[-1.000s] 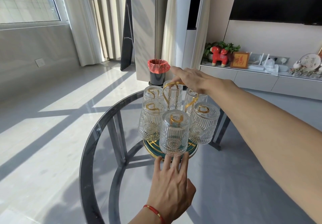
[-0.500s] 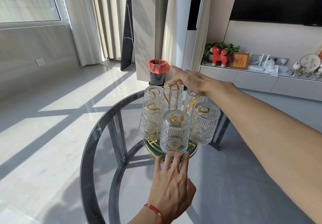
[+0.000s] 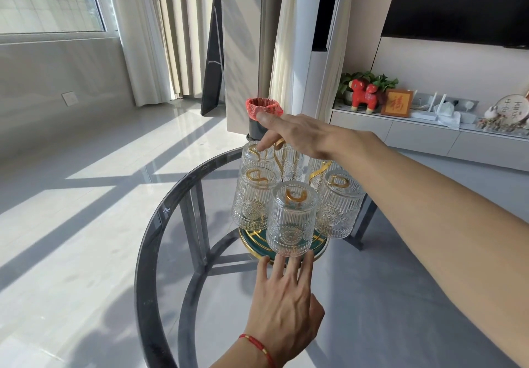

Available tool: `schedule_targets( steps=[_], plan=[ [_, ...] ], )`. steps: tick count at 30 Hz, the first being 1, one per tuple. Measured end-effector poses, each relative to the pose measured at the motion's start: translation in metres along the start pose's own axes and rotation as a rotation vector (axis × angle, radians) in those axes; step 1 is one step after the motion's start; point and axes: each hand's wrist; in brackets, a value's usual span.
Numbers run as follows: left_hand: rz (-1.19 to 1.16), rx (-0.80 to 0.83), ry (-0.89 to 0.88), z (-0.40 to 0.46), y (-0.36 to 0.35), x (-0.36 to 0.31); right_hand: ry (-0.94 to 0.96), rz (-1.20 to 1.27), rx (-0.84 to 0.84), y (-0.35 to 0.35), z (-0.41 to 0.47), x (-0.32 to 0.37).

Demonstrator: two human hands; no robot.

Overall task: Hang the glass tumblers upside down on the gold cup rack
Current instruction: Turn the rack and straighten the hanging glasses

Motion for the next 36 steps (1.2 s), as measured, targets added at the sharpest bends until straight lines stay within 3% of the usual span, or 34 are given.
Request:
schedule_targets(
  steps=[10, 27, 36],
  plan=[
    [0.016, 0.009, 0.002, 0.001, 0.003, -0.001, -0.142, -0.123, 0.07, 0.003, 0.009, 0.01],
    [0.034, 0.006, -0.007, 0.0, 0.005, -0.001, -0.146, -0.121, 0.142, -0.001, 0.016, 0.022],
    [0.025, 0.003, -0.01, 0.0, 0.003, 0.0, -0.04, 0.015, -0.065, -0.006, 0.013, 0.009]
  ],
)
Point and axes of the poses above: each hand's wrist, its own z-axis towards the middle knuckle, its own y-axis out of the back of the hand, x = y × z, and after that the axes turned 13 degrees about -y, right-handed
